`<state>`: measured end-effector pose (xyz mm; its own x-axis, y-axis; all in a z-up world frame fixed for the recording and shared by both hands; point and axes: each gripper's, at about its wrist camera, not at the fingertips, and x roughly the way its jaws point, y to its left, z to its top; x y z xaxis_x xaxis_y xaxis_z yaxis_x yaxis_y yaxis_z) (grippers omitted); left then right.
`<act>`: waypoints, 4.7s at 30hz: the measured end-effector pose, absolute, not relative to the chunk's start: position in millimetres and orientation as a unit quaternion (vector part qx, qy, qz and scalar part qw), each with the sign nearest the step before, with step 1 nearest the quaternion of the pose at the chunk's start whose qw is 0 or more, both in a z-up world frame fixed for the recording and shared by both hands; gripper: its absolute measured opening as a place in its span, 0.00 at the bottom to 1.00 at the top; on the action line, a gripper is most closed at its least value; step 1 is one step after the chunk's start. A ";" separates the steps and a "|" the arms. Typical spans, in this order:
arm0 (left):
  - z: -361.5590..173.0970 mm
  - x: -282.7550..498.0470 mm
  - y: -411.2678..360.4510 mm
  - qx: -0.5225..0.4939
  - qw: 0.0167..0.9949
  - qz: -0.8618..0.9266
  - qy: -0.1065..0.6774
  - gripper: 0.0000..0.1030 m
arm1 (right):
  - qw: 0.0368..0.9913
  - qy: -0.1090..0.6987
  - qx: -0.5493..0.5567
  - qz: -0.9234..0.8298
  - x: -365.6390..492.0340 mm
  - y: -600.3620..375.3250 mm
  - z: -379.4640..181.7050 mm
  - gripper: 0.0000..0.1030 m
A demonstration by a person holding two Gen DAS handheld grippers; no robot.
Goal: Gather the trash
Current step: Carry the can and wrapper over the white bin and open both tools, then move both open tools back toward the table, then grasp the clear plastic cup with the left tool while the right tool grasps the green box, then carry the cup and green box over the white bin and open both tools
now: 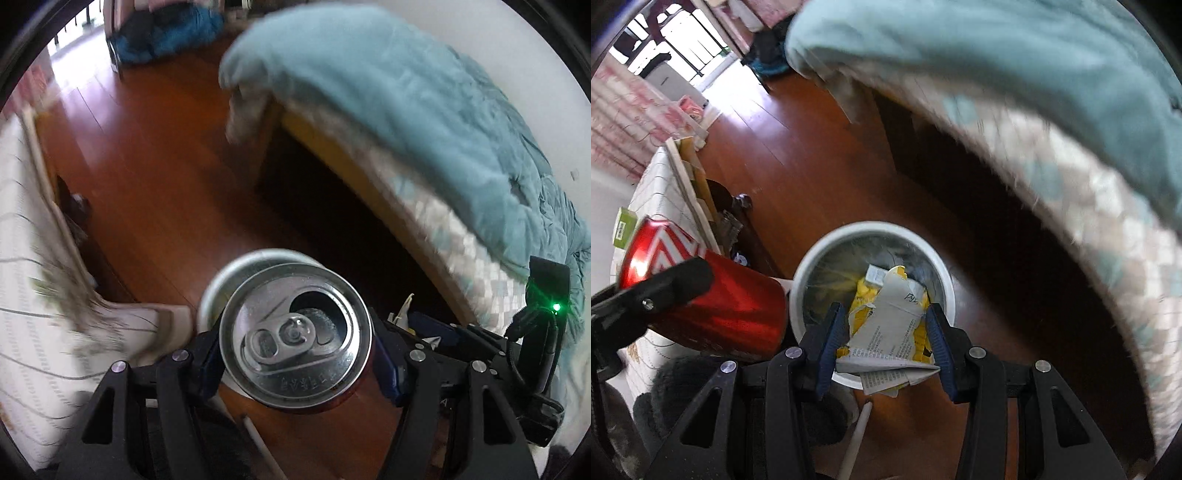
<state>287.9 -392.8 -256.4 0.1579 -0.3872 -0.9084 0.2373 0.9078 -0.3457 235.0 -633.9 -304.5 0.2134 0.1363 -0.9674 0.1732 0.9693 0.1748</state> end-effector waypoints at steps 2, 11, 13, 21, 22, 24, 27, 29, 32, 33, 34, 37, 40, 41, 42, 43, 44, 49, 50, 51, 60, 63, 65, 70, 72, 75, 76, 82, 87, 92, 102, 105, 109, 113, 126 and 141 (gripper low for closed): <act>-269.7 290.6 -395.6 -0.057 0.748 -0.204 0.628 0.63 | 0.764 0.633 0.126 -0.014 237.0 -637.5 -315.4 0.46; -285.6 298.4 -391.2 -0.059 0.734 -0.180 0.653 0.92 | 0.742 0.656 0.142 0.000 250.2 -632.6 -356.0 0.55; -284.6 296.9 -390.6 -0.046 0.738 -0.170 0.652 0.92 | 0.737 0.660 0.145 0.004 252.6 -632.1 -362.7 0.78; -275.6 286.1 -388.6 0.017 0.770 -0.128 0.625 0.93 | 0.738 0.662 0.130 -0.006 247.1 -621.7 -358.8 0.96; -272.8 283.9 -388.9 0.019 0.773 -0.126 0.621 0.93 | 0.739 0.662 0.125 -0.010 247.0 -621.3 -355.8 0.97; -267.9 281.8 -388.7 0.023 0.777 -0.121 0.617 0.93 | 0.742 0.661 0.114 -0.015 245.0 -620.8 -348.1 0.97; -258.6 278.9 -387.0 0.026 0.784 -0.117 0.609 0.93 | 0.747 0.657 0.098 -0.024 241.6 -618.2 -332.4 0.97; -250.1 276.3 -384.8 0.025 0.789 -0.115 0.603 0.93 | 0.751 0.653 0.093 -0.028 239.4 -617.8 -320.8 0.97; -236.3 273.0 -380.4 0.023 0.798 -0.111 0.592 0.93 | 0.762 0.641 0.085 -0.029 237.7 -616.2 -297.5 0.97; -229.5 271.7 -377.9 0.022 0.802 -0.109 0.587 0.93 | 0.767 0.636 0.083 -0.029 237.5 -614.8 -288.1 0.97; -225.2 270.9 -375.4 0.021 0.805 -0.107 0.583 0.93 | 0.770 0.632 0.083 -0.028 237.2 -613.3 -279.5 0.97; -202.4 268.8 -363.3 0.014 0.819 -0.101 0.565 0.93 | 0.783 0.617 0.081 -0.026 238.0 -607.6 -254.3 0.97; -177.7 270.4 -345.2 0.009 0.833 -0.088 0.546 0.93 | 0.797 0.597 0.083 -0.021 242.3 -598.3 -223.2 0.97; -168.9 272.3 -336.0 0.001 0.839 -0.082 0.538 0.93 | 0.803 0.589 0.084 -0.017 245.6 -592.8 -211.2 0.97; -161.2 274.0 -326.0 -0.007 0.844 -0.077 0.531 0.93 | 0.808 0.583 0.085 -0.014 249.0 -587.8 -202.0 0.97; -151.6 276.7 -310.6 -0.020 0.850 -0.068 0.523 0.93 | 0.814 0.574 0.087 -0.008 254.4 -578.5 -188.9 0.97; -145.0 278.1 -297.4 -0.028 0.853 -0.059 0.517 0.93 | 0.817 0.569 0.089 -0.002 258.9 -571.3 -181.4 0.97; -130.0 288.2 -202.3 -0.065 0.868 0.031 0.491 0.93 | 0.829 0.552 0.079 0.047 290.9 -501.0 -152.5 0.98; -132.7 289.1 -185.3 -0.070 0.867 0.049 0.491 0.93 | 0.827 0.553 0.071 0.063 300.3 -477.4 -151.1 0.98; -138.5 290.1 -157.9 -0.075 0.863 0.077 0.494 0.93 | 0.825 0.555 0.063 0.082 310.0 -451.3 -151.4 0.98; -229.7 254.4 41.2 -0.137 0.787 0.288 0.529 0.93 | 0.783 0.573 -0.044 0.238 368.4 -208.1 -190.5 0.98; -258.0 244.1 82.6 -0.156 0.762 0.325 0.537 0.93 | 0.773 0.563 -0.087 0.279 384.9 -131.5 -207.7 0.98; -276.5 242.3 108.8 -0.165 0.749 0.343 0.542 0.93 | 0.769 0.554 -0.114 0.298 399.8 -81.4 -220.8 0.98; -300.8 249.0 146.6 -0.168 0.735 0.360 0.549 0.93 | 0.757 0.552 -0.159 0.312 436.3 -2.0 -257.3 0.98; -302.6 253.8 152.3 -0.166 0.736 0.360 0.549 0.93 | 0.750 0.555 -0.175 0.314 447.5 22.6 -268.6 0.98; -306.4 262.2 158.6 -0.160 0.740 0.352 0.550 0.93 | 0.737 0.563 -0.203 0.314 461.0 50.0 -288.1 0.98; -308.3 269.2 162.0 -0.158 0.743 0.348 0.550 0.93 | 0.734 0.565 -0.208 0.314 465.6 55.2 -293.7 0.98; -305.6 294.2 157.3 -0.146 0.759 0.317 0.550 0.93 | 0.738 0.565 -0.212 0.302 482.5 56.5 -301.0 0.97; -305.3 321.1 151.1 -0.144 0.775 0.269 0.553 0.93 | 0.751 0.576 -0.190 0.262 510.0 22.7 -300.8 0.97; -315.4 356.2 144.2 -0.115 0.784 0.236 0.562 0.93 | 0.743 0.585 -0.191 0.263 517.9 17.9 -305.2 0.97; -308.8 368.1 160.9 -0.123 0.810 0.221 0.529 0.43 | 0.737 0.588 -0.196 0.272 526.5 23.1 -309.0 0.97; -308.8 366.1 160.7 -0.128 0.813 0.214 0.526 0.37 | 0.737 0.585 -0.202 0.272 526.0 24.4 -310.9 0.97; -307.8 364.8 156.4 -0.121 0.816 0.216 0.522 0.37 | 0.740 0.579 -0.208 0.272 521.1 25.2 -310.7 0.97; -299.9 356.1 150.5 -0.117 0.820 0.221 0.515 0.37 | 0.745 0.573 -0.208 0.271 517.4 24.2 -307.1 0.96; -210.6 306.8 111.9 -0.111 0.849 0.223 0.466 0.37 | 0.785 0.527 -0.171 0.278 463.2 -24.6 -222.6 0.96; -78.4 228.3 -34.7 -0.098 0.900 0.108 0.412 0.37 | 0.859 0.449 -0.068 0.237 351.1 -220.3 -55.5 0.96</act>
<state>228.3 -34.7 -78.4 0.6374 0.1135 -0.7621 -0.2747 0.9576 -0.0872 351.1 -220.3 -55.6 0.4856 0.3458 -0.8029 -0.4670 0.8790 0.0962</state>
